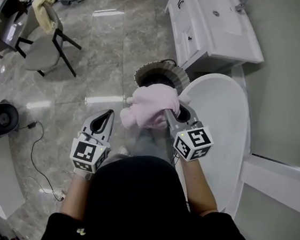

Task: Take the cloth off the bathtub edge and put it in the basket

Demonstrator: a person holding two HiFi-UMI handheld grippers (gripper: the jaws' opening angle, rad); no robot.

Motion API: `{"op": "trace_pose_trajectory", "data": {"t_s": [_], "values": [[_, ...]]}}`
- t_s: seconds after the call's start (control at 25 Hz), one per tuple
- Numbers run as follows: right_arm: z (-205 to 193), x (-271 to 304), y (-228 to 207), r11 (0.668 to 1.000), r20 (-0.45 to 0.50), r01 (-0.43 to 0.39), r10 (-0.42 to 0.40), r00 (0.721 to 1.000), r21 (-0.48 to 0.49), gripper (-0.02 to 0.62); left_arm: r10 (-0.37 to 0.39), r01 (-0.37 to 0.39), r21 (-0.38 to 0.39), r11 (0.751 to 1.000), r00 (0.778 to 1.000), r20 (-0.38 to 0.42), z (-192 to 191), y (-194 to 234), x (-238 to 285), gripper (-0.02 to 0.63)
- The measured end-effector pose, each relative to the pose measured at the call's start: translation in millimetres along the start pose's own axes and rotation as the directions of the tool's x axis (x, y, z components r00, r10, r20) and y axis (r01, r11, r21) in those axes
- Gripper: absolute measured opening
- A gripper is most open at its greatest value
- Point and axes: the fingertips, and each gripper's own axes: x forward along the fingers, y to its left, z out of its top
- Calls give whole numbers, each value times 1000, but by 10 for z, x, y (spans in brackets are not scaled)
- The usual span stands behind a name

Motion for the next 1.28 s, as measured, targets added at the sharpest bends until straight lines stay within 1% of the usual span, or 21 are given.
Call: {"op": "trace_pose_trajectory", "data": {"t_s": [0.36,0.6,0.84,1.04,1.28], "values": [[410,711,-686,999,-13,-35,35,999,-12,84,71,-71,-33,997,997,-21,272,414,582,6],[646,1080,-1255,997,-22,-79,79,997,-17,84,147,-149,-56,987,988,-47,425,519,991,6],[754,1337,-1683,994,-35,-107,107,994,-14,84,197,-200,-58,978,979,-60,560,582,1313,6],[787,1502,-1928,994,-51,-108,107,993,-13,84,208,-212,-64,975,976,-64,627,611,1478,6],[627,1667,-2080,996,-93,-94,93,991,-9,84,189,-194,-56,979,979,-83,609,625,1592,6]]}}
